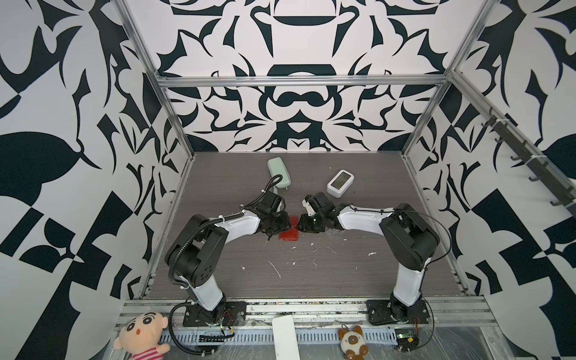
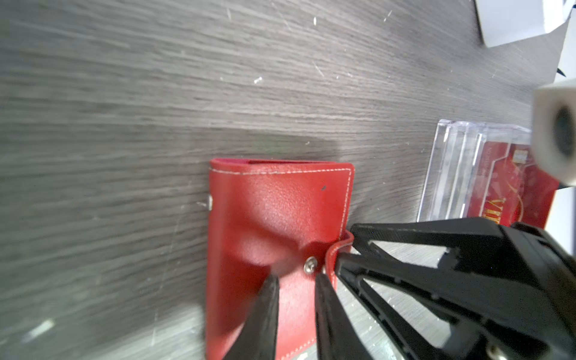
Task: Insert credit cards into a card holder
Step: Close the button on the card holder.
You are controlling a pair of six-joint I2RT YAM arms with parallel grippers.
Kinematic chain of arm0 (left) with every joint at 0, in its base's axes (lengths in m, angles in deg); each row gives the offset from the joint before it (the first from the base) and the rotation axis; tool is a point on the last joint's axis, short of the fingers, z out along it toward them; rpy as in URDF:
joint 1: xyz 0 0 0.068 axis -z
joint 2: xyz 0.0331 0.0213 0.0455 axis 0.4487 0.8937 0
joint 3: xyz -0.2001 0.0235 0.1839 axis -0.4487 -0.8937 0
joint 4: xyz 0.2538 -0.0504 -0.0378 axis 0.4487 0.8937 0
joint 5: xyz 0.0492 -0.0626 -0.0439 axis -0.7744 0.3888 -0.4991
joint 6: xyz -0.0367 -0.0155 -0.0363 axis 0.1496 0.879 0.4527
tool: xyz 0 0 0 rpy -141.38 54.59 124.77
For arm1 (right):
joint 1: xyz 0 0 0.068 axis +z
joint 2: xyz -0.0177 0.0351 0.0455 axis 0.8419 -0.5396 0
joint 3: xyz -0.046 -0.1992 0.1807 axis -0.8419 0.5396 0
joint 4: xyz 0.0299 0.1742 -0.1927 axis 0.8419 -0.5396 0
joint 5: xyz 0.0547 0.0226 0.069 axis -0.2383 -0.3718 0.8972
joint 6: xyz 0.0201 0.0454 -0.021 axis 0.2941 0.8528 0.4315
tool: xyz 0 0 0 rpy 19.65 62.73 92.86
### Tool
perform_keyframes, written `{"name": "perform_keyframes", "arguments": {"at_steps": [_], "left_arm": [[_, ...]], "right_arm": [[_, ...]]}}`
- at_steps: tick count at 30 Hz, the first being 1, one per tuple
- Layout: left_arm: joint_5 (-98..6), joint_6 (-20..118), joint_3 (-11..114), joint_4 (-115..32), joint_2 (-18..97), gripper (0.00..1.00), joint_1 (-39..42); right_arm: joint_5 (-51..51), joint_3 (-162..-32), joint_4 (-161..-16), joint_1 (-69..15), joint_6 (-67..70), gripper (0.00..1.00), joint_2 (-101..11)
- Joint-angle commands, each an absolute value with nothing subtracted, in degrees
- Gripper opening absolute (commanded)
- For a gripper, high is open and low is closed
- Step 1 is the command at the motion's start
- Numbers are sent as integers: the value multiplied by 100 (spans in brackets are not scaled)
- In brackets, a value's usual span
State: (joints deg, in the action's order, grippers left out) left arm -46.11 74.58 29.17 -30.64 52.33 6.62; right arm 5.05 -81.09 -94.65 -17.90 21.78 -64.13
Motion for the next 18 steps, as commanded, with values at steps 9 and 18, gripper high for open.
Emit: {"name": "perform_keyframes", "arguments": {"at_steps": [9,18], "left_arm": [[-4591,7388,2681,-3356,4996,26,656],[-4166,7501,2621,-3802,5275,27,656]], "right_arm": [[495,-8260,-9548,-1771,2199,32,-6534],[504,-8287,-9604,-1771,2181,32,-6563]]}}
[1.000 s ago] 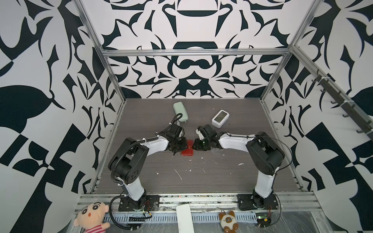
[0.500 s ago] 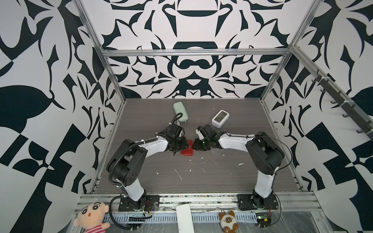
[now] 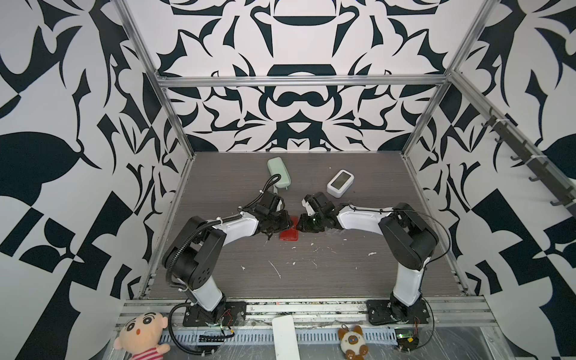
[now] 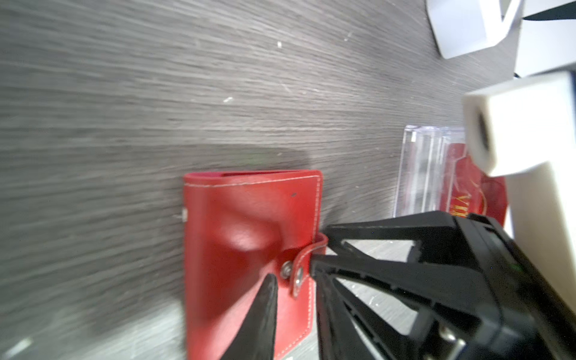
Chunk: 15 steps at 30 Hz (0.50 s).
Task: Insert credit cards into a card holder
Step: Close the button on the card holder.
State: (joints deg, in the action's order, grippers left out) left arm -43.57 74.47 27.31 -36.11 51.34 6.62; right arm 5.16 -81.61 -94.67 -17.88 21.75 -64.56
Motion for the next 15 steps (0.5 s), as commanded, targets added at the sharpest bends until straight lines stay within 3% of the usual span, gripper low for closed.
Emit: {"name": "perform_keyframes", "arguments": {"at_steps": [1,9,15], "left_arm": [[-4171,7508,2621,-3797,5297,26,656],[-4199,7502,2683,-3584,5463,21,656],[-4216,7470,2703,-3576,5380,3,656]], "right_arm": [[504,-8291,-9617,-1770,2179,32,-6560],[504,-8300,-9618,-1771,2172,32,-6554],[487,-8298,-9627,-1770,2174,32,-6503]]}}
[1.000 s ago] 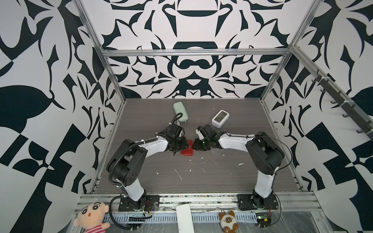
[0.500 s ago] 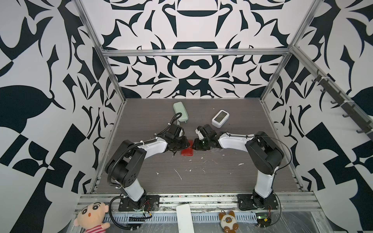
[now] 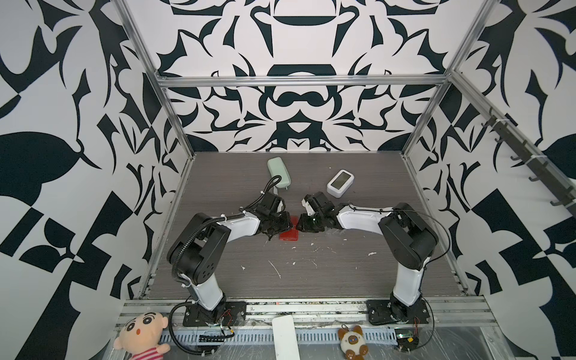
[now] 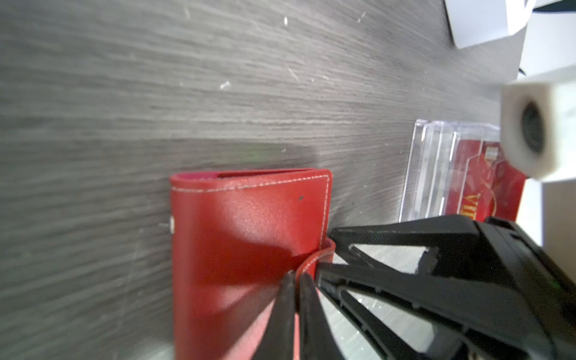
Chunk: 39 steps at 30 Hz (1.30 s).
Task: Insert credit cards into a card holder
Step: Close the button on the card holder.
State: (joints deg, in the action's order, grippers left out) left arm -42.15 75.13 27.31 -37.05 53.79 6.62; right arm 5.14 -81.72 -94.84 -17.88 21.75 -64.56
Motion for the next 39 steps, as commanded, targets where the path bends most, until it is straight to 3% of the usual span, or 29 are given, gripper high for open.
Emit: {"name": "perform_keyframes", "arguments": {"at_steps": [1,18,39], "left_arm": [[-4216,7435,2723,-3560,5359,0,656],[-4541,7071,2954,-3119,5300,0,656],[-4807,7054,3059,-2884,5709,0,656]], "right_arm": [[478,-8294,-9634,-1769,2171,32,-6486],[460,-8348,-9712,-1770,2136,39,-6439],[309,-8275,-9683,-1760,1979,38,-5905]]}}
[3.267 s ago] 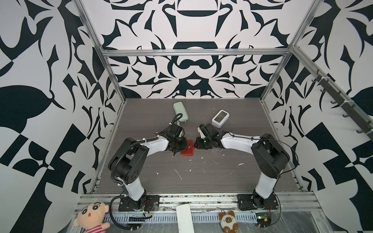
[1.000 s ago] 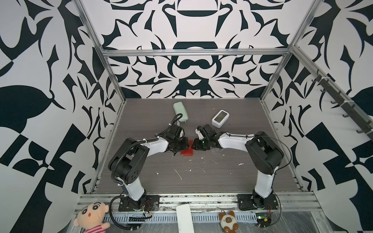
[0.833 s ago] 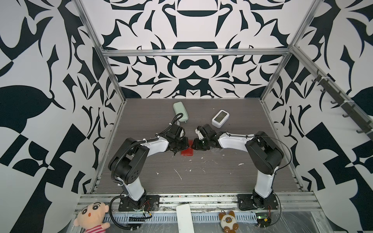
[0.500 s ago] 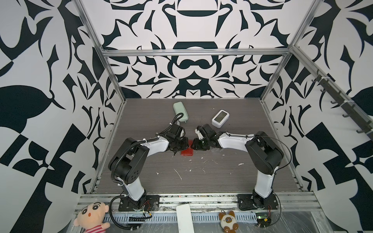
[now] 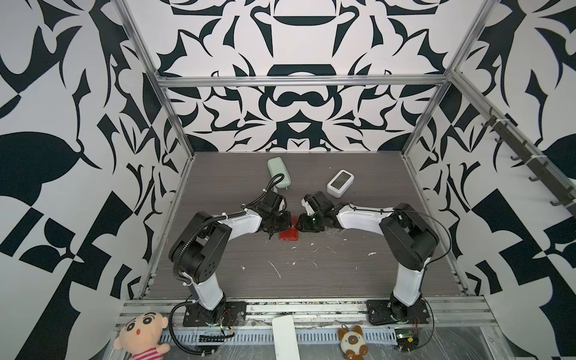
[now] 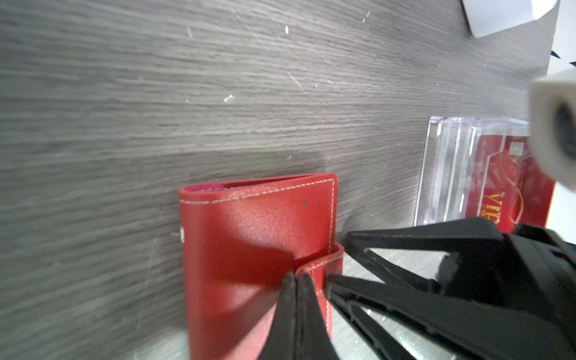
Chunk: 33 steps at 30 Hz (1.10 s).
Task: Insert credit cards into a card holder
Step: Close the button on the card holder.
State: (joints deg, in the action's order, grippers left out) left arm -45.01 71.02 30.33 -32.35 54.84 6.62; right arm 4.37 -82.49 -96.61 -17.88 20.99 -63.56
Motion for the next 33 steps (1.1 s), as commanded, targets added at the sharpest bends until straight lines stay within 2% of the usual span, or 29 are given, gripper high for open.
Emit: {"name": "perform_keyframes", "arguments": {"at_steps": [1,5,10,14,22,33], "left_arm": [[-4820,7051,3068,-2865,5725,0,656],[-4820,7054,3053,-2864,5744,0,656],[-4812,7053,3042,-2864,5737,0,656],[-4809,7052,3028,-2864,5731,0,656],[-4748,7051,3024,-2873,5790,0,676],[-4699,7052,2945,-2881,5846,0,718]], "right_arm": [[319,-8244,-9612,-1762,1979,37,-5841],[611,-8241,-9360,-1762,1996,29,-5806],[1023,-8287,-8965,-1764,2147,15,-6061],[1237,-8276,-8636,-1762,2296,8,-6285],[1123,-8139,-8488,-1762,2382,6,-6586],[869,-8085,-9015,-1762,2174,6,-6680]]}}
